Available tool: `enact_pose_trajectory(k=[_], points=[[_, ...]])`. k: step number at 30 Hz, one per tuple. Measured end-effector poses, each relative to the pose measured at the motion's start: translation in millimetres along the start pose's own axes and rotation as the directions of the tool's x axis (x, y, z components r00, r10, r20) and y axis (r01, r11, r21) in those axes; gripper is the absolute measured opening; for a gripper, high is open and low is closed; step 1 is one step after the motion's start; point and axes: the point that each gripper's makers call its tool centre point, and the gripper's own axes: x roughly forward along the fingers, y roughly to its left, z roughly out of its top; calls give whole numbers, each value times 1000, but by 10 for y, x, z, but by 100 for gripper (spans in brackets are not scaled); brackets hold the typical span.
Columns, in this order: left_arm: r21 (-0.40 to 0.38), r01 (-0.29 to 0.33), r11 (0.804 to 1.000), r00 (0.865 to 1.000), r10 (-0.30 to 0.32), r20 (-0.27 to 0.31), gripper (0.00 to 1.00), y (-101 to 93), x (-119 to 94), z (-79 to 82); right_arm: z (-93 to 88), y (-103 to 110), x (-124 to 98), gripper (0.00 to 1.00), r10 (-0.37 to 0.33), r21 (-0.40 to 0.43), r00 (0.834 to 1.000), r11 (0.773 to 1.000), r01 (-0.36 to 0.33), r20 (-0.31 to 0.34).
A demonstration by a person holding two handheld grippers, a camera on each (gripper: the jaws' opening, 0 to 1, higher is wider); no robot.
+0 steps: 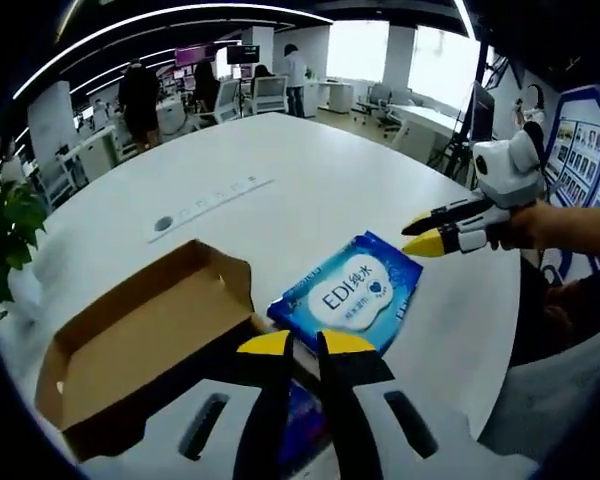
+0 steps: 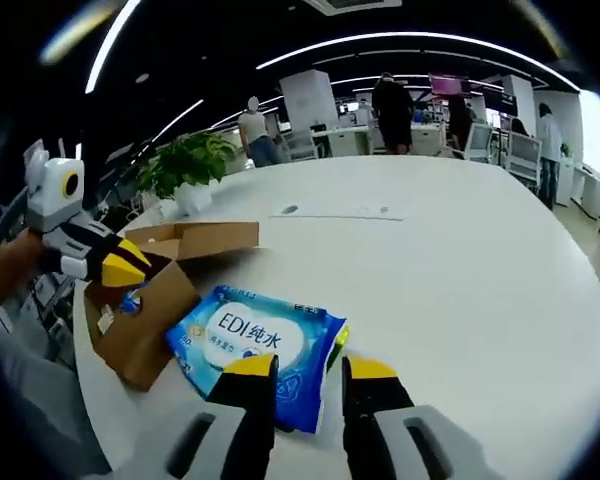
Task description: Operate the shoe box by opening the lid, removing the specified soft item, and placing it in the target area until the item is outside and the box remains undamaged.
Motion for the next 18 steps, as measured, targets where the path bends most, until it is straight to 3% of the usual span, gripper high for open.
enact_pose_trajectory(k=[10, 18], points=[[5, -17, 1000, 1000, 17, -9, 18, 222, -179, -176, 107, 123, -136, 32, 16, -104, 1000, 994, -16, -6], [12, -45, 999, 998, 46, -37, 19, 434, -314, -378, 181, 298, -204, 36, 48, -222, 998, 974, -55, -36]])
